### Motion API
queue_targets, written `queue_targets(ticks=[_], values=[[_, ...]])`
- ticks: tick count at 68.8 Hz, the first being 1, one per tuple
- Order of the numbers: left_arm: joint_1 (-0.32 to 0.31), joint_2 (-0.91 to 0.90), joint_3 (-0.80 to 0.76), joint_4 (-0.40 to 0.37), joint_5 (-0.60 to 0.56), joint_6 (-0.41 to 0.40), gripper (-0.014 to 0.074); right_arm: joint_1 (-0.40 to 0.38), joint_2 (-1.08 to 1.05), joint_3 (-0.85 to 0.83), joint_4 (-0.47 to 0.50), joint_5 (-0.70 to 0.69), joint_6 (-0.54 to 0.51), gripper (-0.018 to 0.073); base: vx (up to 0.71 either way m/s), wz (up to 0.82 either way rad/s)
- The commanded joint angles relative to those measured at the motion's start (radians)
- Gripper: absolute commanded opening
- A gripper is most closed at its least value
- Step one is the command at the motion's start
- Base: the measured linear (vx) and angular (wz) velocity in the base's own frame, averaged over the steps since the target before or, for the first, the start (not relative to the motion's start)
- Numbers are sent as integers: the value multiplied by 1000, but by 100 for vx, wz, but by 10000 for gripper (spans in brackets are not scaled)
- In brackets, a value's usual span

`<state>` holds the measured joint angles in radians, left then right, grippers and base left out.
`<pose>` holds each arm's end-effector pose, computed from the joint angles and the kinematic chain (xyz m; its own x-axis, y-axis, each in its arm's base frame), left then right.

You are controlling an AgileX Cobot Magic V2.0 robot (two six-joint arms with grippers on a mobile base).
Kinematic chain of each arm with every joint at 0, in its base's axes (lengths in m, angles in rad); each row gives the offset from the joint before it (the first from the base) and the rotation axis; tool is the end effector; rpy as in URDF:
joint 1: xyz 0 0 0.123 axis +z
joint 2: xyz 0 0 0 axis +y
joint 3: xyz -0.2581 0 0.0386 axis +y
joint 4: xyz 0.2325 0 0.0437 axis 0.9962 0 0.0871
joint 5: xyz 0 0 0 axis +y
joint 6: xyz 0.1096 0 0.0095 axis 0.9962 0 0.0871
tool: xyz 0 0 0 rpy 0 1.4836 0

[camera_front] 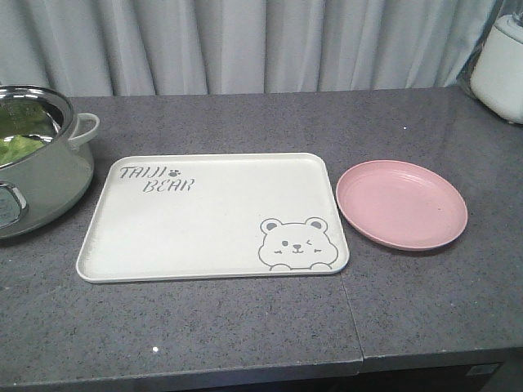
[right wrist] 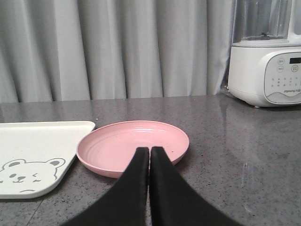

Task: Transfer vegetables to tray and serve
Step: 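Drive closer and align the base in front of the tray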

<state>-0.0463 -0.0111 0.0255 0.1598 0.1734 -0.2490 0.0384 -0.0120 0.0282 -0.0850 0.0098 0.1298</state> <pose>0.0841 -0.0009 0.1882 -0.0995 -0.0869 -0.9912 0.0099 0.9960 -0.0883 0.0844 0.0031 0.2051 0.0594 0.0471 -0.9971 -0.0403 0.9982 0.0448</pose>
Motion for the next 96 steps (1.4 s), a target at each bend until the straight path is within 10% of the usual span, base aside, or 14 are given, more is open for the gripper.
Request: queue_targets(ticks=[1, 96], values=[[0, -15, 22, 1, -71, -9, -6, -7, -5, 15, -4, -78, 0, -3, 2, 0], [0, -15, 22, 1, -71, -9, -6, -7, -5, 15, -4, -78, 0, -3, 0, 0]])
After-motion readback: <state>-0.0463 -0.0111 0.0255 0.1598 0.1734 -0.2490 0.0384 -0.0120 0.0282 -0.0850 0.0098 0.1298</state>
